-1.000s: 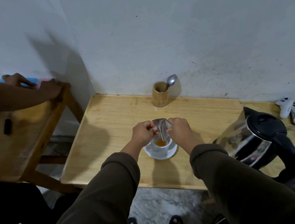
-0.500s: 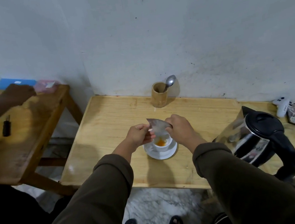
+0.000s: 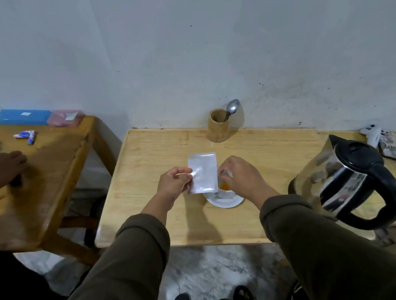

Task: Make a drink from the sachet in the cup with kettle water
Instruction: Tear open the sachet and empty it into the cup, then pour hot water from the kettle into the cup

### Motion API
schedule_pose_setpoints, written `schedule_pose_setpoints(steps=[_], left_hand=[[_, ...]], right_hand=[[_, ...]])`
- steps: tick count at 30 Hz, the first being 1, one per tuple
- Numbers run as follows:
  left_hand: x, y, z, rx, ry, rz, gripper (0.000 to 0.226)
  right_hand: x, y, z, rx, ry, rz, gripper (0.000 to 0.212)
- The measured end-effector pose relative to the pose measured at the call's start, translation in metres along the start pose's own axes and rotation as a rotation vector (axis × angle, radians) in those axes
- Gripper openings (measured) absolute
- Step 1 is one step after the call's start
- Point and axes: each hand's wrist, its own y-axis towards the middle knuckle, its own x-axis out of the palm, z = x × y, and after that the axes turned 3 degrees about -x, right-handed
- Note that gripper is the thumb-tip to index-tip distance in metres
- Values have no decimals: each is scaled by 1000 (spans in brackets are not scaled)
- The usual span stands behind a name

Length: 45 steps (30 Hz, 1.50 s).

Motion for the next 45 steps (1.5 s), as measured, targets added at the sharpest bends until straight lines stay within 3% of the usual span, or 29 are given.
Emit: schedule_pose_setpoints(steps=[4,8,13,19,22,25,28,39,42,45], left_hand=[[-18,2,-22,13,85,133,15],[-27,-3,-50,-3,388,296,23],[-26,-8,-73,-64,683,166,28],[4,-16,-70,110,758,252,31],[36,-27,-58,294,731,79,38],[65,-37,-55,285,757,0,43],[86,-44,-60,260,836,-2,47],[135,-39,-64,92,799,280,55],[140,-34,-68,77,788,309,52],[147,-40,-64,40,764,343,52]], right_hand=[[23,-9,-6,113,-20,-24,29],[46,-24,-8,219,-63,-39,38],[62,-39,-14,308,-23,-60,49],[66,-43,-12,286,-8,-63,56],[66,-47,-5,263,9,-71,56],[56,-56,7,267,44,-68,57],[36,-72,28,258,24,50,57],[-48,-156,133,453,-352,547,49],[-59,-169,154,625,-224,496,64],[-61,-176,167,737,152,596,68]])
